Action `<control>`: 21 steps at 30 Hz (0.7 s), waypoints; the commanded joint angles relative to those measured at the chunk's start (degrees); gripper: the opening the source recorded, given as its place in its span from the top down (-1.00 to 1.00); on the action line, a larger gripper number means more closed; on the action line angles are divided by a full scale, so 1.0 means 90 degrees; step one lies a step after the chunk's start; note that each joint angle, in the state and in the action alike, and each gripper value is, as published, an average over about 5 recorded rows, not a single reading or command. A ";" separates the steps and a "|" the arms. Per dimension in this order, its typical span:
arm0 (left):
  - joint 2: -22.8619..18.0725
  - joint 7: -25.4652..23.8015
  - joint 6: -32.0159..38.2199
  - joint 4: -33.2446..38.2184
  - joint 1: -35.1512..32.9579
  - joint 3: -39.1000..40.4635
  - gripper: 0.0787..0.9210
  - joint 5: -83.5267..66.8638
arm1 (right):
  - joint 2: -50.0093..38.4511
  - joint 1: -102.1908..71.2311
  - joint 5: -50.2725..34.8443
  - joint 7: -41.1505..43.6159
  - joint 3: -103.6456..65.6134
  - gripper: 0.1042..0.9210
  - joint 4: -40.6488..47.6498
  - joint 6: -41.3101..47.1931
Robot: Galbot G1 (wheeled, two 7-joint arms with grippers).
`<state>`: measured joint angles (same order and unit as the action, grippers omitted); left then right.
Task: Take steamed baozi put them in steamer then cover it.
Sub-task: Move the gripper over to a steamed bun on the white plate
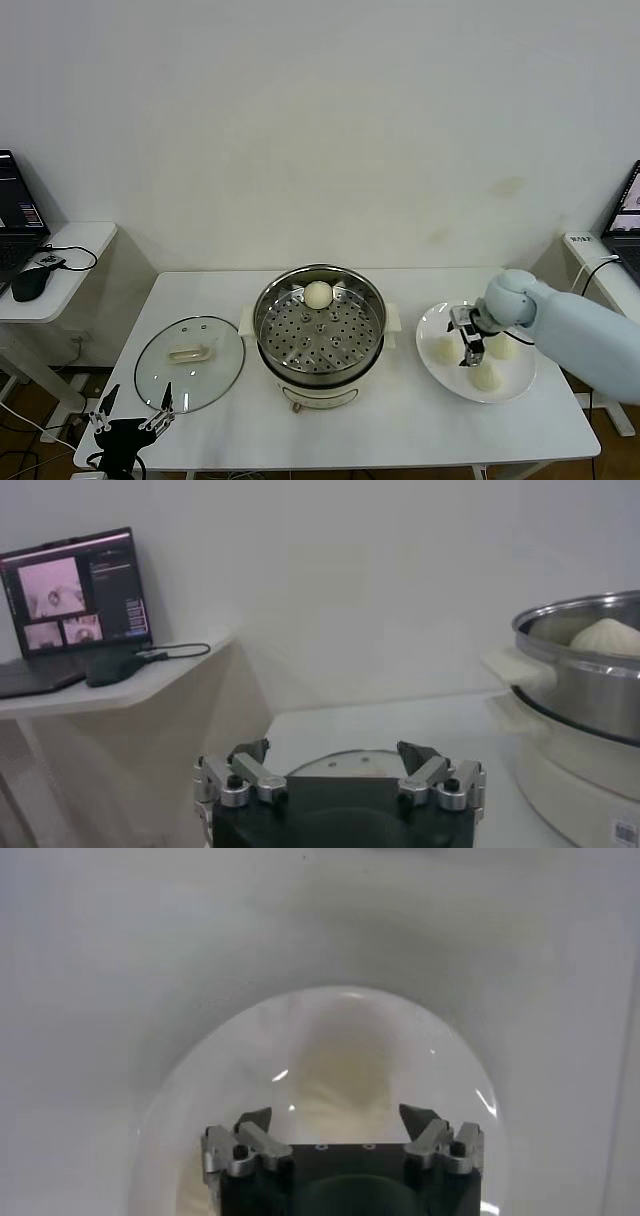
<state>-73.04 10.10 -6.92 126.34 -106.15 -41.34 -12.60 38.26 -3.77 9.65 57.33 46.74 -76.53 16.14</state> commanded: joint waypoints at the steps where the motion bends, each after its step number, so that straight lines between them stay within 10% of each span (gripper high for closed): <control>1: -0.0004 -0.0003 0.0001 -0.0015 0.0007 0.0007 -0.77 -0.0001 | 0.0187 -0.0273 0.0096 -0.0055 -0.0163 -0.60 0.0265 -0.0017; 21: -0.0038 -0.0007 0.0001 -0.0049 0.0048 0.0030 -0.77 -0.0002 | 0.0395 -0.0292 0.0195 -0.0099 -0.0241 -0.30 0.0500 0.0023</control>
<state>-73.39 10.05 -6.92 125.87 -105.72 -41.08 -12.63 41.35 -5.99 11.12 56.62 44.69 -72.65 16.33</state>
